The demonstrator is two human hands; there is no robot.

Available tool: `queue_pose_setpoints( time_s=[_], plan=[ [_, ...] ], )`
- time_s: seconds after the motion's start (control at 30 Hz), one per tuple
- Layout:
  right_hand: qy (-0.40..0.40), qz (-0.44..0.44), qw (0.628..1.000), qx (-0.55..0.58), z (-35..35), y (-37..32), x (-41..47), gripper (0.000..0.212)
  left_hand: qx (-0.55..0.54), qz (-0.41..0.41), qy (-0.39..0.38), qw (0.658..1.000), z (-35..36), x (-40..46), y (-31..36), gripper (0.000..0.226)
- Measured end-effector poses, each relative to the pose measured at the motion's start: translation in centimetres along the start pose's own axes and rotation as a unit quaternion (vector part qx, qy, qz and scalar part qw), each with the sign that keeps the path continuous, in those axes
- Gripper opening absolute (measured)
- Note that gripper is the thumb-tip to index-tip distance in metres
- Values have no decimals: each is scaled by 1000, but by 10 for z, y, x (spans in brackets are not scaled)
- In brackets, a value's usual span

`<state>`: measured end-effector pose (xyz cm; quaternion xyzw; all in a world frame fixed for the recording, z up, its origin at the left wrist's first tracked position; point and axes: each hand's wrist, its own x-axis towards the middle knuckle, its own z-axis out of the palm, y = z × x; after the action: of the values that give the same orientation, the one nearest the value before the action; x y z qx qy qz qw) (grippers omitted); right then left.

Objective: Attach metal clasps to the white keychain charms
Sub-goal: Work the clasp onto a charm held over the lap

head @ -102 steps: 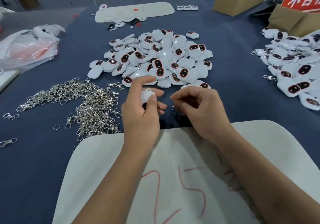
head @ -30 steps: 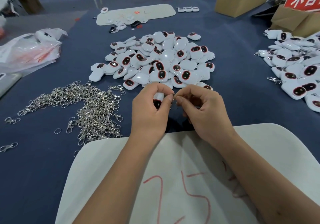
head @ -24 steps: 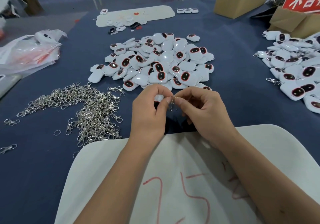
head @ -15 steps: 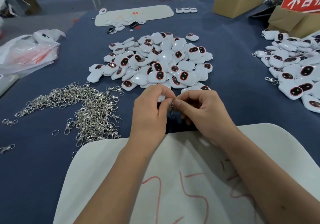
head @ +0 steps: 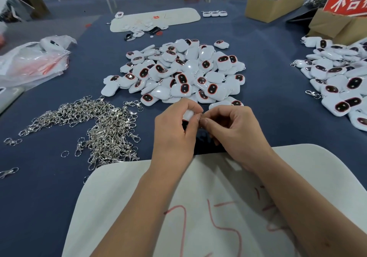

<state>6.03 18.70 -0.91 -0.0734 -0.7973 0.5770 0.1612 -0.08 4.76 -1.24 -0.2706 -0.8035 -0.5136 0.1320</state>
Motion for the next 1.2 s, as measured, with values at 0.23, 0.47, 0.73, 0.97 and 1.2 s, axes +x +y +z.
queue_pose_setpoints(
  time_s=[0.23,0.47,0.73,0.97,1.2],
  plan=[
    [21,-1,1000,7,2,1,0,15,-30,-15,-7,999,0,0,4,19],
    [25,-15,999,19,0,2,2,19,-45,-19,9,999,-2,0,5,22],
    [24,-28,999,-18,4,1,1,14,-44,-36,23,998,-2,1,3,20],
    [59,-44,995,-66,9,1,-1,14,-17,-43,14,999,-2,0,5,22],
    [95,-63,990,-85,10,1,-2,17,-55,-55,-9,997,-2,0,8,29]
  ],
)
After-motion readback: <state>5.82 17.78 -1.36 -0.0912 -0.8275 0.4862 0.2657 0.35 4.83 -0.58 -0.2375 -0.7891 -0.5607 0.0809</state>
